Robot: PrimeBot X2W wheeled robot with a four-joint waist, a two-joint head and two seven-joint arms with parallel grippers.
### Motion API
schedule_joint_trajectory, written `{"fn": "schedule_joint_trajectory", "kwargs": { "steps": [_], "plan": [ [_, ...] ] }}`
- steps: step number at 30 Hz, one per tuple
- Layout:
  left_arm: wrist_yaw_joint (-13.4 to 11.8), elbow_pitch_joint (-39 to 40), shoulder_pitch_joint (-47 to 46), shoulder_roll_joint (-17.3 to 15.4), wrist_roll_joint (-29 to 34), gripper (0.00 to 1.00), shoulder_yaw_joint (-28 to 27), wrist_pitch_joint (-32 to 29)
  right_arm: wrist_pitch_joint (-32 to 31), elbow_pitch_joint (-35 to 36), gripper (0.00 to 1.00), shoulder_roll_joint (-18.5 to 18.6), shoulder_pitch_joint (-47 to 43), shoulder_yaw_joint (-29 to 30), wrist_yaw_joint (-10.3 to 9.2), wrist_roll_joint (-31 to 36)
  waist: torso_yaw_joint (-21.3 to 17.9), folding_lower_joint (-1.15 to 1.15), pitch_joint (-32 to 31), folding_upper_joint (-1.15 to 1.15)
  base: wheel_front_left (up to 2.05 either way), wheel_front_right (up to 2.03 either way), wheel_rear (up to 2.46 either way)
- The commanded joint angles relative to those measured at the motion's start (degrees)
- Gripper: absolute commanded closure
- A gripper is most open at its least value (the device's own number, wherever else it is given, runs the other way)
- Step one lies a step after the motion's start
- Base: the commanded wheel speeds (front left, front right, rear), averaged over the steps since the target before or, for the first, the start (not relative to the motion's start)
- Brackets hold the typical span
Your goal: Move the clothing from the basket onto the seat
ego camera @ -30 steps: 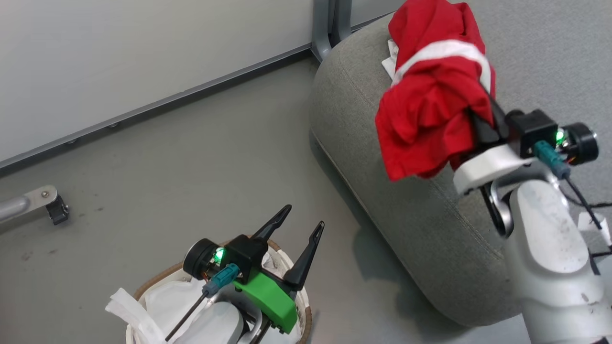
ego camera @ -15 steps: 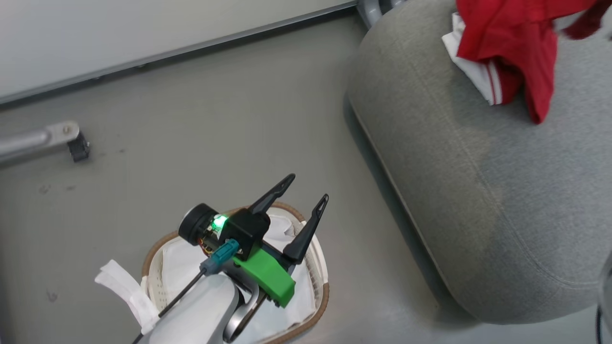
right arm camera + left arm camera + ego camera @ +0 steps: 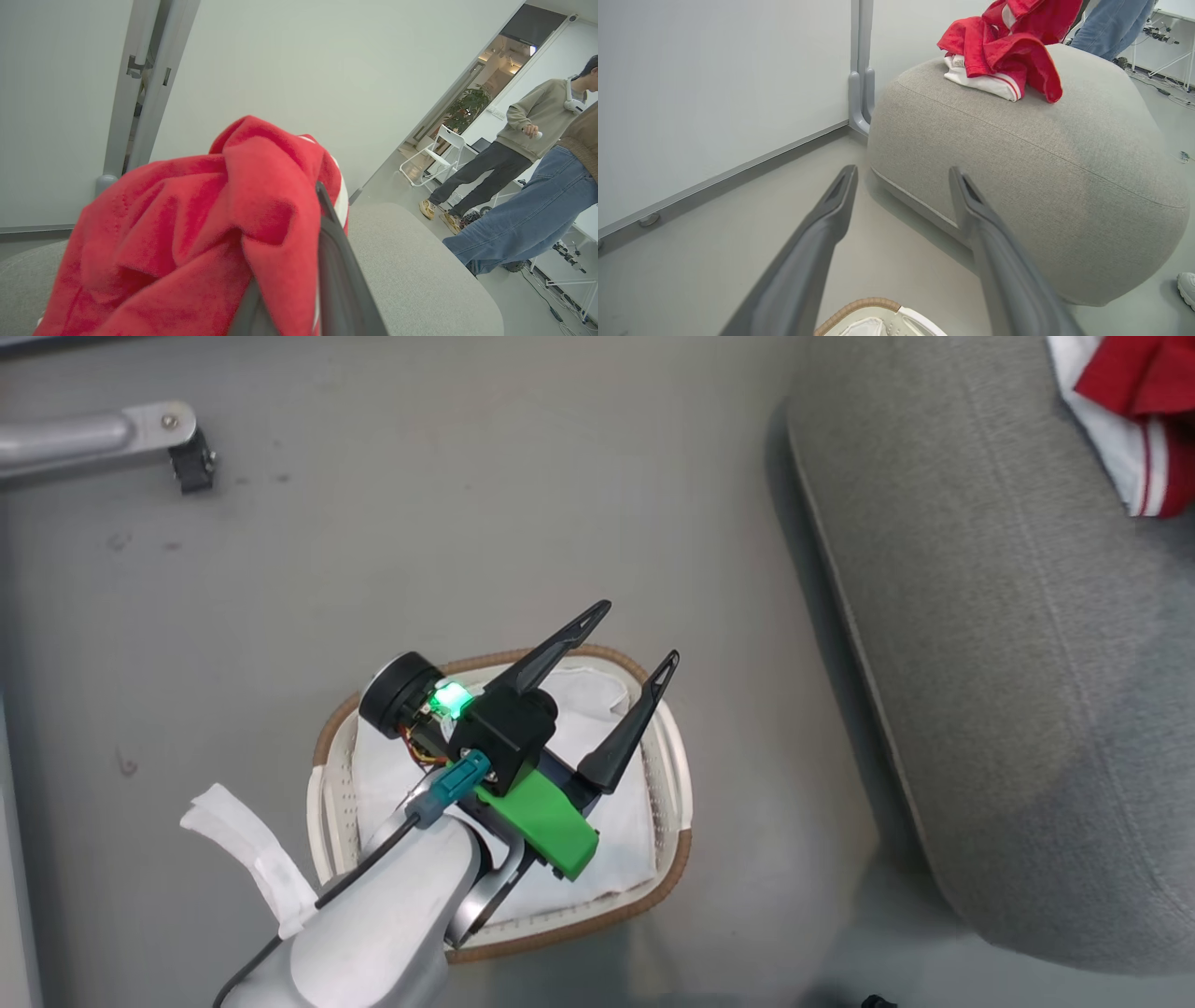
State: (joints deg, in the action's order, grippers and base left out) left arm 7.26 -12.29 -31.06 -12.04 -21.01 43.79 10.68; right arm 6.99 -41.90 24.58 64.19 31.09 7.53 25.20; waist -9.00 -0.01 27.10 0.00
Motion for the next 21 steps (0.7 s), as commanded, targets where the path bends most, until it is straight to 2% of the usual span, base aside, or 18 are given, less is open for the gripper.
{"fn": "schedule_joint_trajectory", "kwargs": {
  "steps": [1,7,12,14,16,17,18,21],
  "plan": [
    [-0.2,0.3,-1.2,-0.4,0.4,0.0,0.0,0.1,-0.3,-1.5,1.0,0.4,-1.5,1.1,-0.08,1.3,3.0,0.01,3.8,0.0,0.0,0.0,0.0],
    [-0.4,0.1,-1.5,-0.5,0.6,0.0,0.5,-0.1,-1.2,-7.2,1.0,-1.3,-3.8,6.2,-0.08,4.4,3.1,0.01,5.4,0.0,0.0,0.0,0.0],
    [-0.6,-0.4,-1.2,-0.7,0.2,0.0,0.6,0.1,-1.5,-11.2,1.0,-1.4,-4.1,7.7,-0.08,5.5,2.7,0.01,5.3,0.0,0.0,0.0,0.0],
    [-0.7,-0.5,-1.3,-0.8,0.2,0.0,0.6,0.5,-1.3,-12.8,0.83,-1.2,-3.9,7.8,-0.08,5.5,2.4,0.01,4.9,0.0,0.0,0.0,0.0],
    [-0.8,-0.7,-1.3,-0.6,0.1,0.0,0.5,0.9,-1.0,-14.3,0.56,-0.9,-3.7,7.8,-0.08,5.3,2.1,0.01,4.2,0.0,0.0,0.0,0.0],
    [-0.9,-0.8,-1.2,-0.5,-0.1,0.0,0.5,1.1,-0.8,-15.0,0.09,-0.7,-3.7,7.9,-0.08,5.1,2.0,0.01,3.9,0.0,0.0,0.0,0.0],
    [-1.0,-1.1,-1.0,-0.2,-0.2,0.0,0.5,1.2,-0.6,-15.9,0.0,-0.6,-3.6,7.7,-0.08,5.1,1.9,0.01,3.5,0.0,0.0,0.0,0.0],
    [-0.9,-1.9,-0.6,0.5,-1.1,0.0,0.5,1.7,0.3,-18.1,0.0,0.1,-3.8,7.3,-0.08,4.9,1.7,0.01,2.1,0.0,0.0,0.0,0.0]
  ]
}}
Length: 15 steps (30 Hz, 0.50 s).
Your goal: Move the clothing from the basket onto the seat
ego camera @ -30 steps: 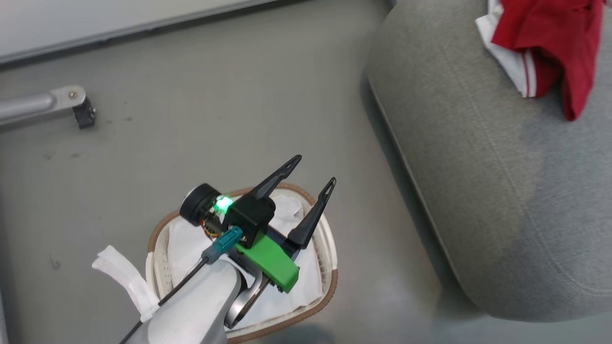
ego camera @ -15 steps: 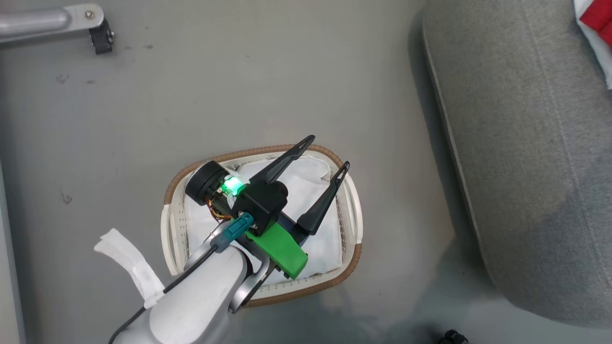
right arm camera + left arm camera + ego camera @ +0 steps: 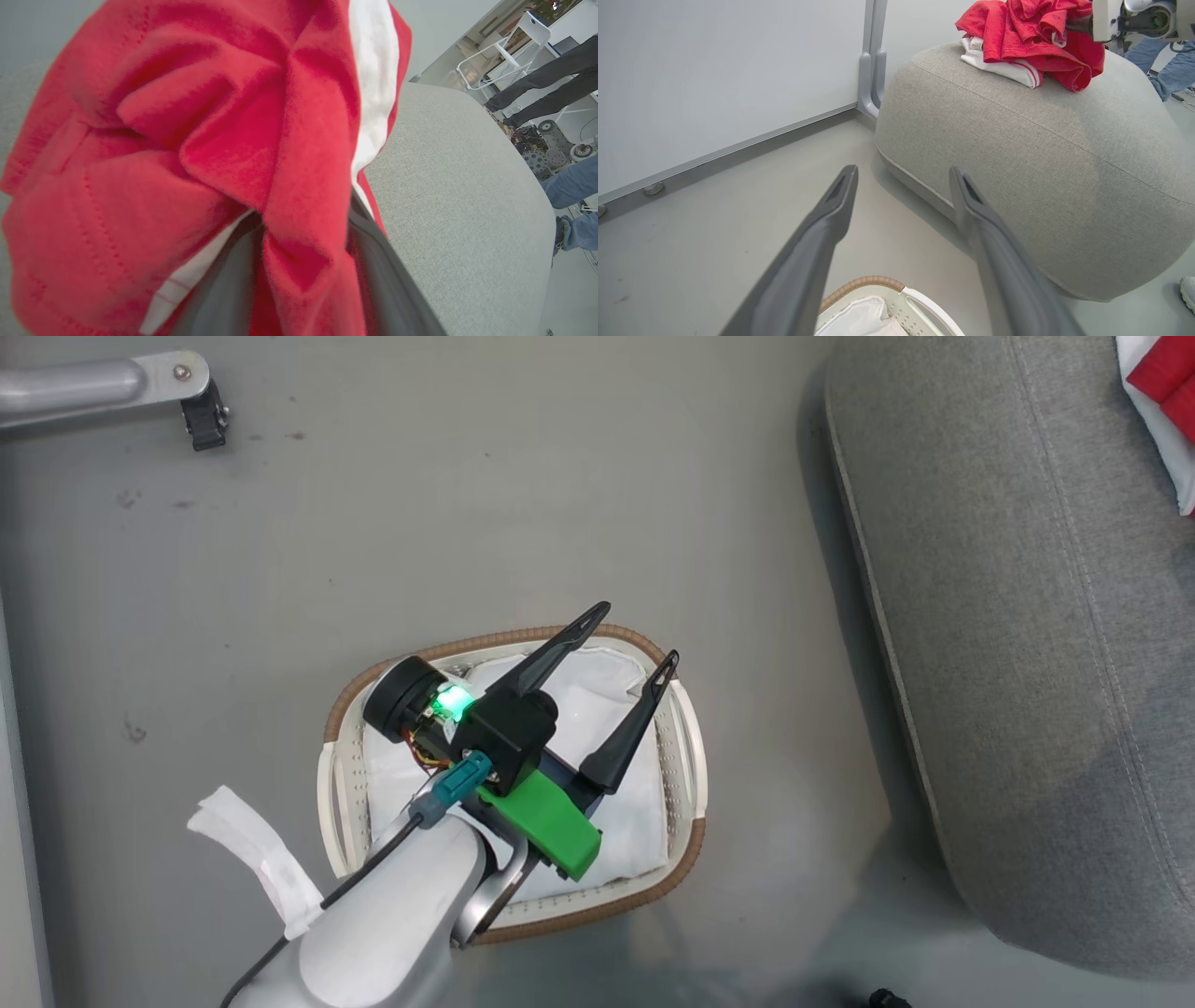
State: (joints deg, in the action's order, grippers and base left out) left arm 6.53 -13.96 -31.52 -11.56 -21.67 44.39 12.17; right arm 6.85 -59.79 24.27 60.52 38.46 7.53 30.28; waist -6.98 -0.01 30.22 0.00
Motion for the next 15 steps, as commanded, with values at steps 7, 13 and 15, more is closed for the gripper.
{"fn": "schedule_joint_trajectory", "kwargs": {
  "steps": [7,13,15],
  "plan": [
    [-0.3,-2.9,1.7,1.8,-2.5,0.0,-0.6,1.5,3.2,-5.1,0.0,1.6,-1.6,-2.7,-0.08,-1.2,-0.5,0.01,-6.3,0.0,0.0,0.0,0.0],
    [-1.7,-4.9,4.4,3.2,-5.1,0.0,-3.0,2.6,5.3,-8.3,0.0,0.6,-1.9,-6.6,-0.08,-1.7,-0.5,0.01,-12.6,0.0,0.0,0.0,0.0],
    [-2.1,-5.4,5.4,3.7,-5.6,0.0,-3.8,2.7,5.9,-8.9,0.0,0.2,-1.7,-7.9,-0.08,-1.9,-0.1,0.01,-14.7,0.0,0.0,0.0,0.0]
  ]
}}
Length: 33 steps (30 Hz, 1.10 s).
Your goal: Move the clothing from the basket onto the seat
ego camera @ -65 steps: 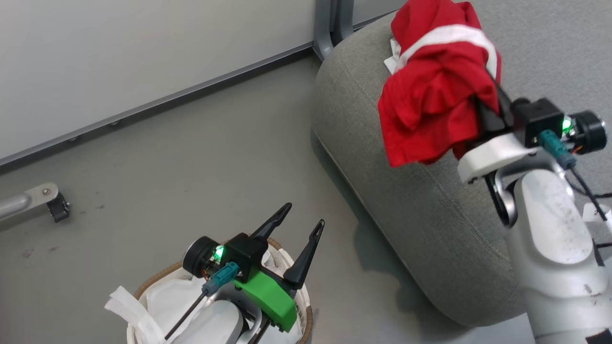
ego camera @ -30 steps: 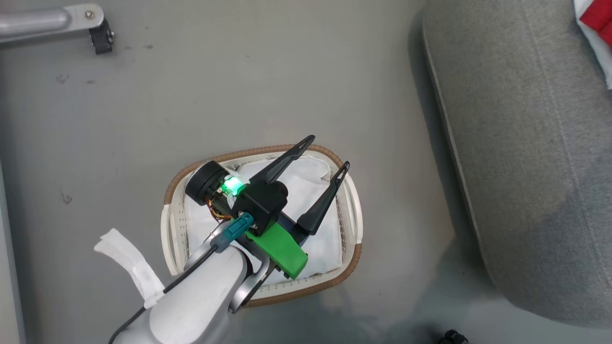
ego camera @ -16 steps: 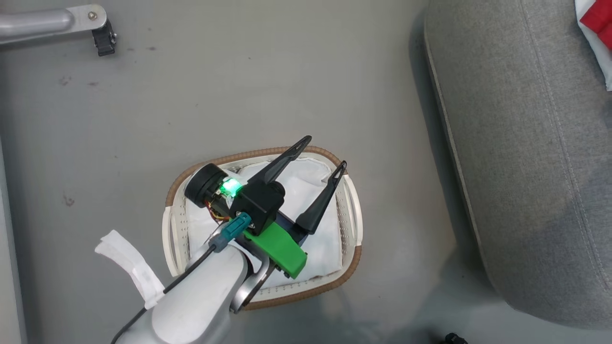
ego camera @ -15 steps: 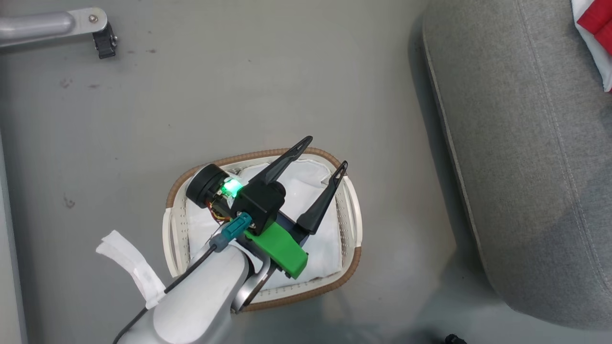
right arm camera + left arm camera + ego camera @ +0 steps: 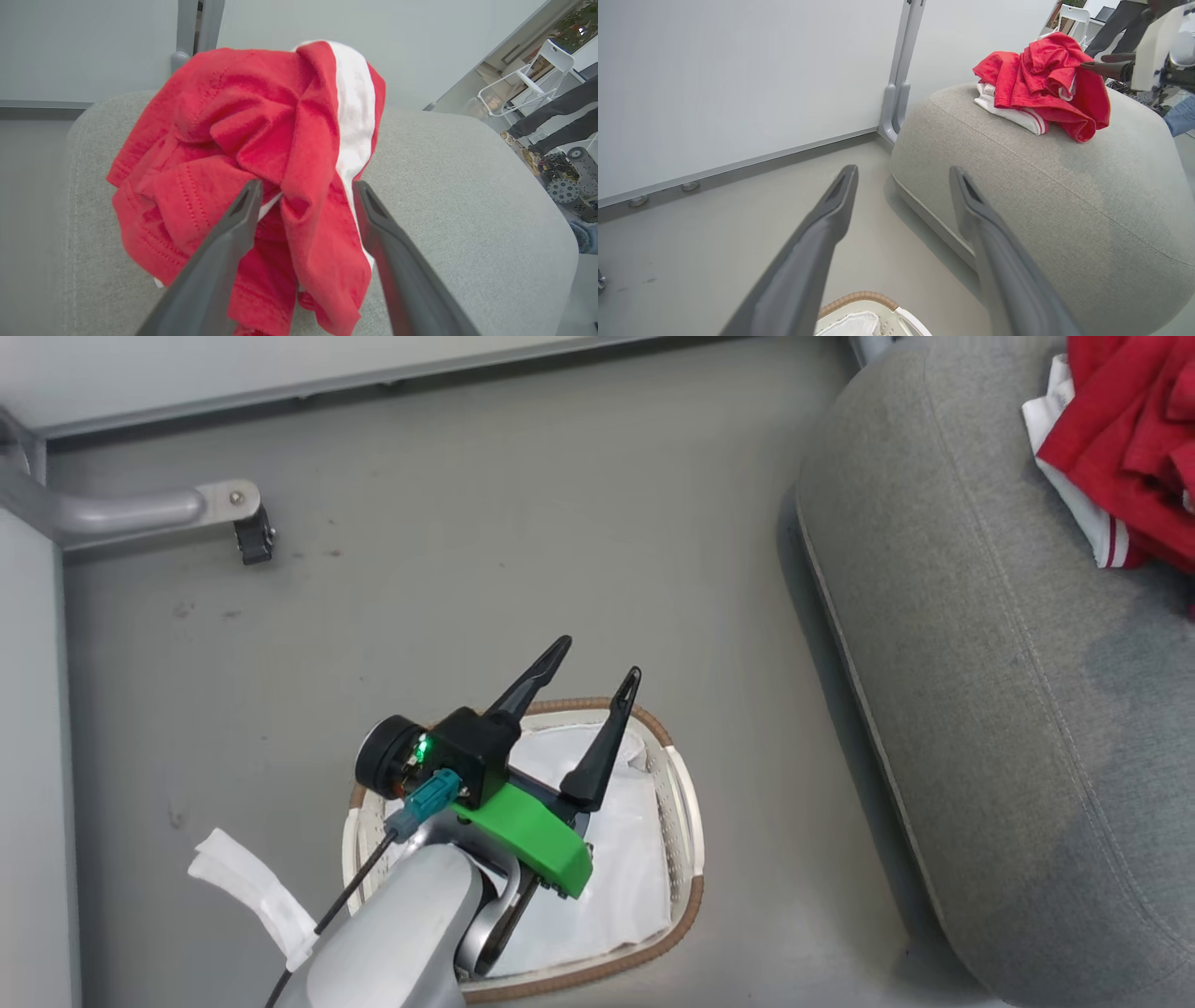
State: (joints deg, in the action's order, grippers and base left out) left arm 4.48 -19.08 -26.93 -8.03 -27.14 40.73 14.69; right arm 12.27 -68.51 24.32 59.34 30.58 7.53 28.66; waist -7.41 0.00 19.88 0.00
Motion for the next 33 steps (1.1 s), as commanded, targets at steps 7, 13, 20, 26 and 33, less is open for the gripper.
{"fn": "schedule_joint_trajectory", "kwargs": {
  "steps": [7,13,20,26,33],
  "plan": [
    [-1.2,-0.7,3.7,0.3,-2.3,0.0,-3.7,0.5,2.0,-0.6,0.0,-2.9,-0.3,-4.1,-0.08,-1.7,2.3,0.0,-9.7,0.0,0.0,0.0,0.0],
    [-2.9,-0.6,6.6,-0.2,-3.0,0.0,-7.8,0.5,2.9,1.0,0.0,-7.2,-2.1,-7.4,-0.08,-3.7,4.5,0.0,-13.4,0.0,0.0,0.0,0.0],
    [-5.0,-0.2,11.2,-1.0,-3.1,0.0,-13.6,0.4,3.0,9.0,0.0,-14.1,-7.8,-10.5,-0.08,-9.7,7.0,0.0,-16.4,0.0,0.0,0.0,0.0],
    [-6.1,0.1,15.3,-1.9,-2.3,0.0,-17.7,0.5,2.9,19.1,0.0,-18.9,-16.2,-15.3,-0.08,-17.1,8.4,0.0,-17.7,0.0,0.0,0.0,0.0],
    [-7.3,0.6,21.8,-2.2,-3.5,0.0,-21.7,0.4,2.9,32.2,0.0,-21.2,-29.9,-22.0,-0.08,-24.1,8.2,0.0,-20.2,0.0,0.0,0.0,0.0]
  ]
}}
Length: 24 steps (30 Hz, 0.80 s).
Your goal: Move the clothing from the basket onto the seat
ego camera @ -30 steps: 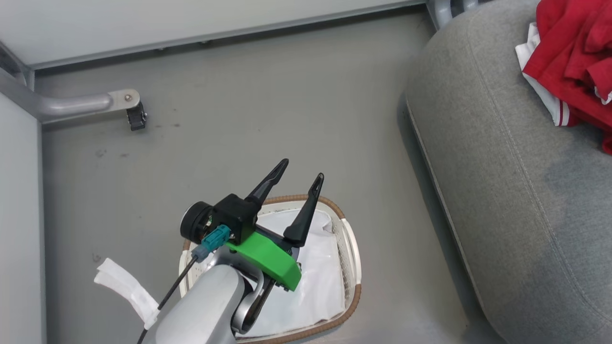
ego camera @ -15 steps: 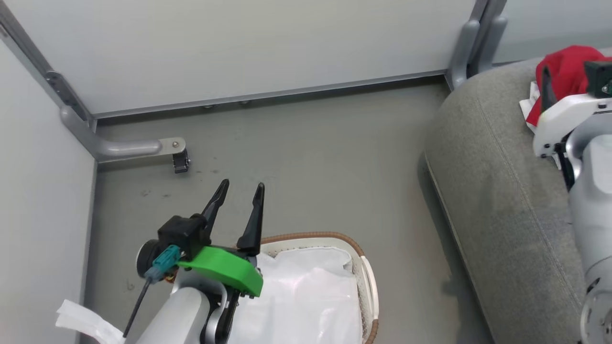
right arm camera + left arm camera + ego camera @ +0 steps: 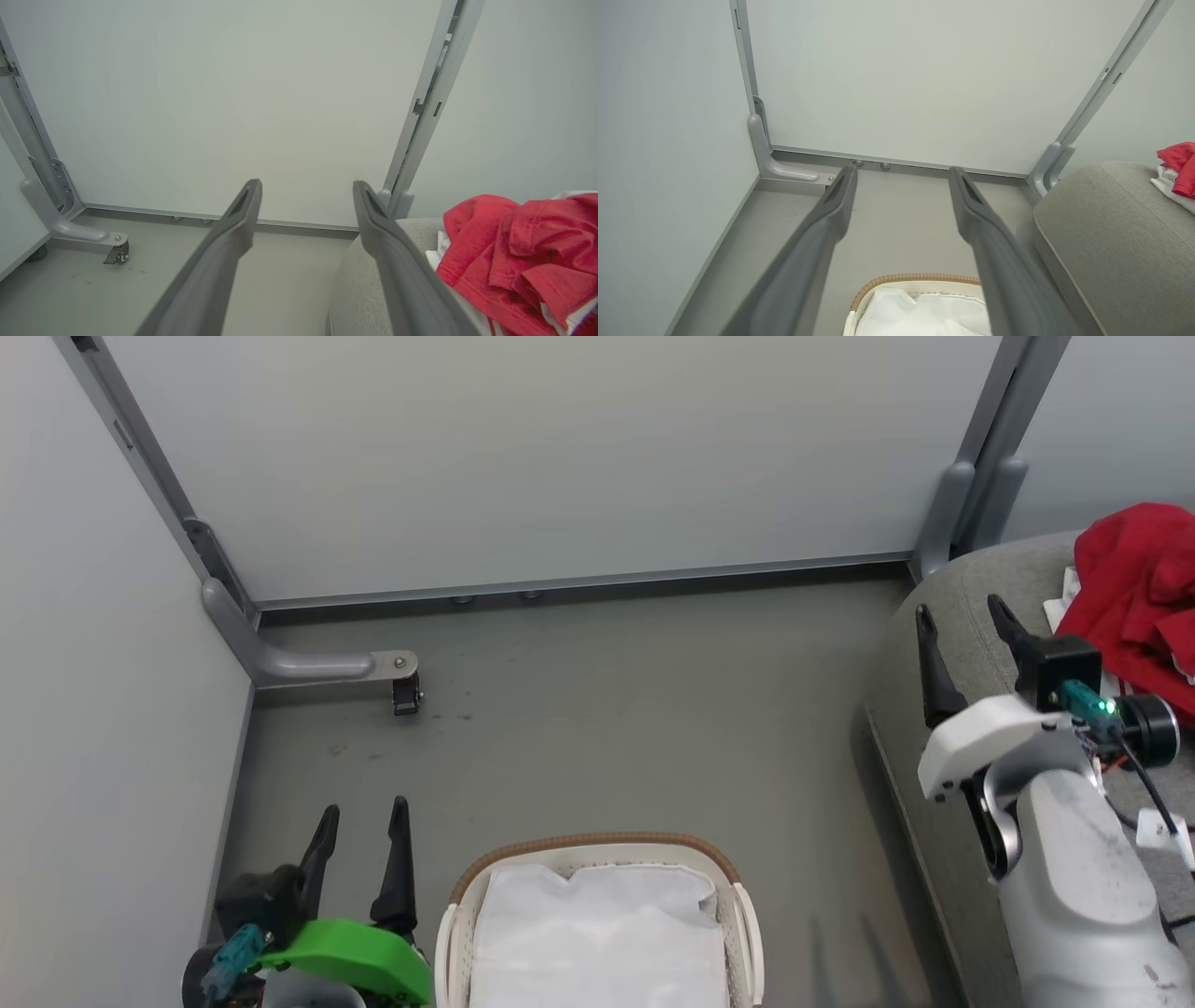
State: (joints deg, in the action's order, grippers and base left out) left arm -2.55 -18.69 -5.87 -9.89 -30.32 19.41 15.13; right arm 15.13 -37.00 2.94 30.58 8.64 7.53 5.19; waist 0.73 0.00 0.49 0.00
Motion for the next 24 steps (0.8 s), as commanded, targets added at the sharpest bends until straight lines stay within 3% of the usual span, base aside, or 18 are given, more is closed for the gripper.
{"fn": "schedule_joint_trajectory", "kwargs": {
  "steps": [1,6,11,24],
  "plan": [
    [-0.5,0.5,1.5,-0.4,-0.2,0.0,-0.8,0.0,0.0,2.1,0.0,0.2,-2.8,-0.5,-0.08,-1.3,0.0,0.0,-1.1,0.0,0.0,0.0,0.0],
    [-1.0,2.7,5.7,-0.3,-0.3,0.0,-3.7,0.0,0.0,8.9,0.0,0.1,-12.2,-6.0,-0.08,-8.0,-0.3,0.0,-2.5,0.0,0.0,0.0,0.0],
    [-1.0,4.8,9.1,-0.6,0.6,0.0,-5.1,0.0,0.0,13.9,0.0,0.1,-19.8,-6.9,-0.08,-10.1,-0.3,0.0,-3.5,0.0,0.0,0.0,0.0],
    [-1.5,6.0,13.6,0.8,1.6,0.0,-5.5,0.0,0.0,16.4,0.0,0.1,-28.0,-8.8,-0.08,-13.4,-0.6,0.0,-4.4,0.0,0.0,0.0,0.0]
  ]
}}
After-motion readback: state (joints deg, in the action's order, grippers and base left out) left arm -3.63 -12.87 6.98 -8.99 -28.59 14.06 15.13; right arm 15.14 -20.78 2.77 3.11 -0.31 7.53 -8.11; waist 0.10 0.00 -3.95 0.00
